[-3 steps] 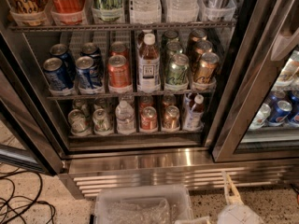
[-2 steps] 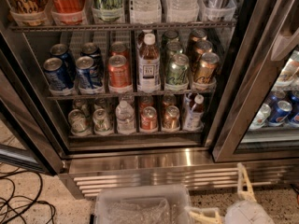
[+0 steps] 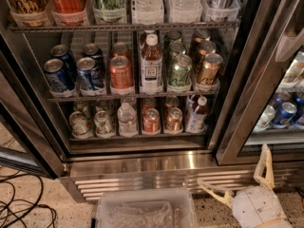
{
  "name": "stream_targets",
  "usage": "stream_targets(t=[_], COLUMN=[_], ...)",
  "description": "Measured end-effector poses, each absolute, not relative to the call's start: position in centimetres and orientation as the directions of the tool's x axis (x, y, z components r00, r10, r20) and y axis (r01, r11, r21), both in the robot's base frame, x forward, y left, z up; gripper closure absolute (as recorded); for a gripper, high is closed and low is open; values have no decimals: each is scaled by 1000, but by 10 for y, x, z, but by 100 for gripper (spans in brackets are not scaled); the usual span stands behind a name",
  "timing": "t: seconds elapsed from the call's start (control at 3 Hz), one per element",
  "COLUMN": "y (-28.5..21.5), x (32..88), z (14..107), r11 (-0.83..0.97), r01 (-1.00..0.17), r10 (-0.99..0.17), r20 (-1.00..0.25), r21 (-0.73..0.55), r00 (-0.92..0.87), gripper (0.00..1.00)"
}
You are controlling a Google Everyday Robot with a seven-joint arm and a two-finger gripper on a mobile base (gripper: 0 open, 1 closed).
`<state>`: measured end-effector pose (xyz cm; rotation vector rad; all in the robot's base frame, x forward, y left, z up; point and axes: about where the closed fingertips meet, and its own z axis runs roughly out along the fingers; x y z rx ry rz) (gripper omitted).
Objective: Pick blue plastic bottle from bottom shelf of fridge
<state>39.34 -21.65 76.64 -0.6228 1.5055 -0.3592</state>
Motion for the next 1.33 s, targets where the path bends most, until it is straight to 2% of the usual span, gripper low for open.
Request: stream_targets(t=[0.33,0.67,1.33], y=[-243,-222,-137], x=[420,433,453], z=[773,743,708], r11=[830,846,814], r01=[-84,-193,-451], r10=[-547,-486,-301], r20=[-834,-867,-930], r21=[-551,-498,-366], r00=[69,108,212], gripper=[0,0,0])
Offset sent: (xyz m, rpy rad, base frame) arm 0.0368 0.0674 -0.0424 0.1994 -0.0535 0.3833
